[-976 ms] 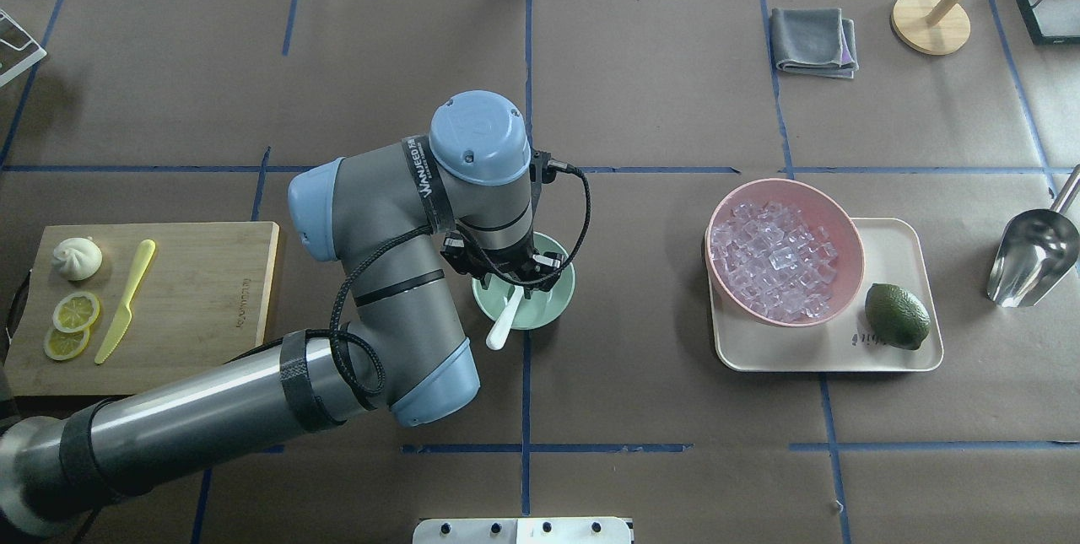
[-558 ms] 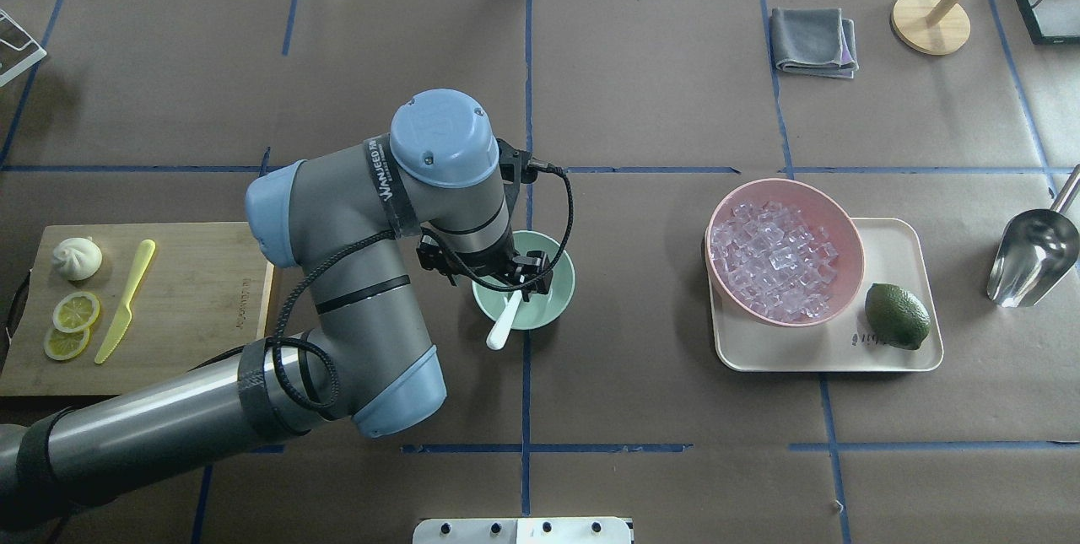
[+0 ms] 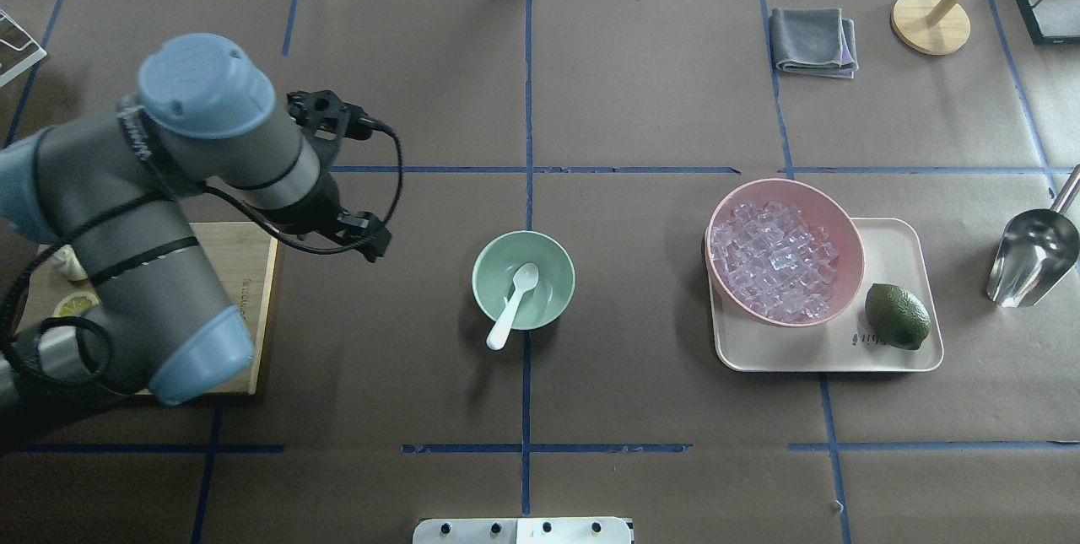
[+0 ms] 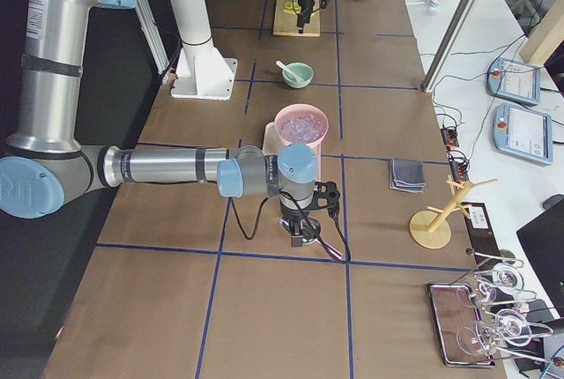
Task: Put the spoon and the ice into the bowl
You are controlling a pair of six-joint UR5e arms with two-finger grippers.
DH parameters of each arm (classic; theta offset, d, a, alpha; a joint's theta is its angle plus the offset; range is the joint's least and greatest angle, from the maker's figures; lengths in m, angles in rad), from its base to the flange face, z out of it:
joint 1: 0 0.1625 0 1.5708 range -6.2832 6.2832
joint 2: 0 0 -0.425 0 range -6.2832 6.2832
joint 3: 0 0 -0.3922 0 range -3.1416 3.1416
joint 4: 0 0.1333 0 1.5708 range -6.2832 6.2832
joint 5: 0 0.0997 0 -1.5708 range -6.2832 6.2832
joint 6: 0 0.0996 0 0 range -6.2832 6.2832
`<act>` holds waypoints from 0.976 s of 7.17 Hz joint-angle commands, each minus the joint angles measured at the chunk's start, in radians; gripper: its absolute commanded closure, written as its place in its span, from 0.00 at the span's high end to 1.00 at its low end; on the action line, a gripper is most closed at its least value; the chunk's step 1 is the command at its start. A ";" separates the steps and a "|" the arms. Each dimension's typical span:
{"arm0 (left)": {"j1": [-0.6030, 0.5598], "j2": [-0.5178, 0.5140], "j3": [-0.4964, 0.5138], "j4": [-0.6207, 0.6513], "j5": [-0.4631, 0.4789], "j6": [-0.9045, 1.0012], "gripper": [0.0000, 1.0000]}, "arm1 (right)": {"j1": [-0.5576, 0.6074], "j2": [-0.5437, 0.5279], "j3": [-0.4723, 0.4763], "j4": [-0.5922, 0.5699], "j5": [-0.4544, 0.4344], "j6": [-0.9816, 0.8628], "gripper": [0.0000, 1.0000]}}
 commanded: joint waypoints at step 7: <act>-0.812 0.463 0.088 -0.006 -0.356 0.837 1.00 | 0.000 -0.005 0.011 0.005 0.012 0.006 1.00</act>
